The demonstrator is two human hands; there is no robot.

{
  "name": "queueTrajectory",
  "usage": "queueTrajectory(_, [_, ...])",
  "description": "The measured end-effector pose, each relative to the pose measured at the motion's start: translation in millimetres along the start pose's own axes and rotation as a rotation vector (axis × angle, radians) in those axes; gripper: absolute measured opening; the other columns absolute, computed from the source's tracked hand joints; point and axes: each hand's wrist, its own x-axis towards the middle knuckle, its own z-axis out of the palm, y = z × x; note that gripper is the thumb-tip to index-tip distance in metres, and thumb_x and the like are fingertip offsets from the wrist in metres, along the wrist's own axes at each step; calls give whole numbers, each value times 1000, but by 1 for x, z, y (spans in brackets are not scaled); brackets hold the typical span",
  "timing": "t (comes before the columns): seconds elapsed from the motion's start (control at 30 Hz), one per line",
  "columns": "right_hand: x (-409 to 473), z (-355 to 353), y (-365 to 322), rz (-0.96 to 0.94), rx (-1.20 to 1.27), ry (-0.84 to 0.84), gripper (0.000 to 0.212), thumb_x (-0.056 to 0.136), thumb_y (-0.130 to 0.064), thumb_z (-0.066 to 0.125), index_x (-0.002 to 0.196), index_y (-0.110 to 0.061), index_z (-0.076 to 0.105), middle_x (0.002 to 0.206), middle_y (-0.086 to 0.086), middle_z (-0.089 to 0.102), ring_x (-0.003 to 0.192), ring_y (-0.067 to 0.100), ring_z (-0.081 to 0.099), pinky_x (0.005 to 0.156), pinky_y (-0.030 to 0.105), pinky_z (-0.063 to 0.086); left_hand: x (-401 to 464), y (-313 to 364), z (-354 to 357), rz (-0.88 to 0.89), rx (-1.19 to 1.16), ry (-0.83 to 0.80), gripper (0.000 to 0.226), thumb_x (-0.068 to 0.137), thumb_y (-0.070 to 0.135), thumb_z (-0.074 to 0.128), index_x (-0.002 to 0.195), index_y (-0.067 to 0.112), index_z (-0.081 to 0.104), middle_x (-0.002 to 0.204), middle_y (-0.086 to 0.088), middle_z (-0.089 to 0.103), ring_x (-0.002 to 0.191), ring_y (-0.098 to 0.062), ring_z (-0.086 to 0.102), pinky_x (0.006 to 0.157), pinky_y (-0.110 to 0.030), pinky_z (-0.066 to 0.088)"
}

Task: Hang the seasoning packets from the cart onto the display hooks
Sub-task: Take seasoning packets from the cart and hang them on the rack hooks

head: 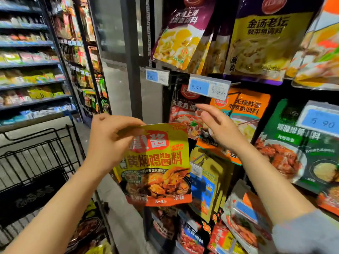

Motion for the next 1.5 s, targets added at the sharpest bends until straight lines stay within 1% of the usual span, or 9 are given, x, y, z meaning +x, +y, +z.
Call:
queueTrajectory(0.07, [-21,3,-26,-59,255,-59,28,93,-31,52,120,-28,56,116,-8,63,103,5,62,85,16,47,0,2,4,29,-39,-9,27,76,16,62,90,38,67,81,45,55,90,24,50,84,-30,30])
queueTrajectory(0.13, [-37,6,-39,-121,211,-63,26,90,-26,56,116,-25,60,113,-3,66,102,9,63,83,19,49,1,5,8,66,-66,-7,26,79,30,55,103,35,61,88,45,58,90,21,50,84,-29,29])
queueTrajectory(0.33, [-65,3,-62,-77,269,16,14,90,-29,55,98,-30,67,99,-21,68,86,3,63,63,18,51,5,15,13,157,-144,21,29,78,27,55,106,33,59,101,45,54,91,22,49,84,-22,28])
queueTrajectory(0.53, [-90,-5,-81,-117,194,78,17,81,-29,65,93,-38,73,99,-8,70,93,12,65,81,23,51,5,38,11,377,-186,83,20,83,12,59,92,27,70,95,18,63,87,3,57,80,-31,31])
queueTrajectory(0.77, [-119,-14,-123,-196,-529,265,19,81,-28,64,95,-20,75,92,-9,73,85,5,66,77,29,53,6,66,12,432,-223,-28,15,83,26,64,86,17,75,91,20,61,81,-1,57,76,-29,29])
queueTrajectory(1.07, [-156,-31,-151,-217,-812,402,14,79,-11,63,89,-8,72,87,-4,70,83,5,59,75,5,39,13,82,10,145,-555,-358,42,72,49,71,108,27,69,104,16,69,96,2,63,78,-21,52])
queueTrajectory(1.27, [-188,-51,-164,-117,-865,431,13,78,-13,65,88,-9,72,84,-11,63,83,2,57,74,-1,37,-11,79,28,-199,-1039,-549,14,72,12,67,79,20,75,78,8,73,72,-5,67,67,-17,53])
queueTrajectory(1.37, [-205,-60,-166,-83,-823,464,13,79,-15,64,87,-11,73,81,-12,64,82,3,59,71,4,41,-16,93,35,-200,-1098,-549,10,71,22,80,78,27,76,76,0,73,71,-11,67,66,-25,55])
queueTrajectory(1.5, [-223,-73,-171,-48,-699,520,11,79,-20,63,85,-21,72,80,-22,64,79,0,61,65,7,42,-15,112,40,-237,-1087,-430,41,56,42,79,78,8,71,82,-36,62,72,-32,63,70,-53,52])
